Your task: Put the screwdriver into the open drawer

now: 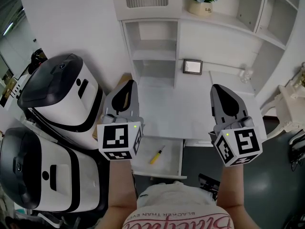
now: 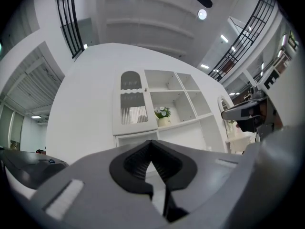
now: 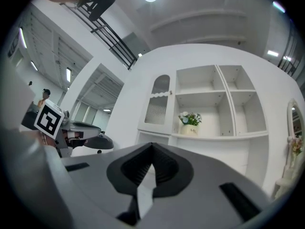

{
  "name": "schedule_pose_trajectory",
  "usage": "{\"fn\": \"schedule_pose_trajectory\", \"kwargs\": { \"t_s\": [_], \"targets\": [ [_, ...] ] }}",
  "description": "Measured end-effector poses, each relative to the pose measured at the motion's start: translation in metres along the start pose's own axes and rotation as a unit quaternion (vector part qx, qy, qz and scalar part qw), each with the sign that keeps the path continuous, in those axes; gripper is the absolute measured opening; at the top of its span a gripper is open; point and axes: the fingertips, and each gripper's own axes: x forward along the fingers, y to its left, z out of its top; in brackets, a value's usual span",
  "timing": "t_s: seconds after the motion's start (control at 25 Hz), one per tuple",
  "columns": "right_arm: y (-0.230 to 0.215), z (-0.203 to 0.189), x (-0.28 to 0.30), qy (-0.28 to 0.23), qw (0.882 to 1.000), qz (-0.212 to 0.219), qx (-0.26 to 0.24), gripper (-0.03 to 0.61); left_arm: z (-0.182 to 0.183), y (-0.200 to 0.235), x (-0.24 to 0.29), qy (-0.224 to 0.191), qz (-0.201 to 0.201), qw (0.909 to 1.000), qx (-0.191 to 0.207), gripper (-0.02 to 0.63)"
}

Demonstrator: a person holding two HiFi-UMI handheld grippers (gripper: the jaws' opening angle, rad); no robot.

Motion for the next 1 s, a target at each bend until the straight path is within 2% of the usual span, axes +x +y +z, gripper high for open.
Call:
{"fn": "schedule_pose_trajectory", "kwargs": {
  "t_s": [0.32, 1.0],
  "targets": [
    [0.002, 0.004, 0.007, -0.005, 1.0, 0.002, -0.014, 0.006, 0.012, 0.008, 0.002, -0.014, 0.005, 0.9999, -0.007, 0.009],
    [0.003, -0.003, 0.014, 0.003, 1.0, 0.006, -0.015, 0.006, 0.016, 0.01, 0.001, -0.016, 0.01, 0.9998, 0.01, 0.009]
  ]
}}
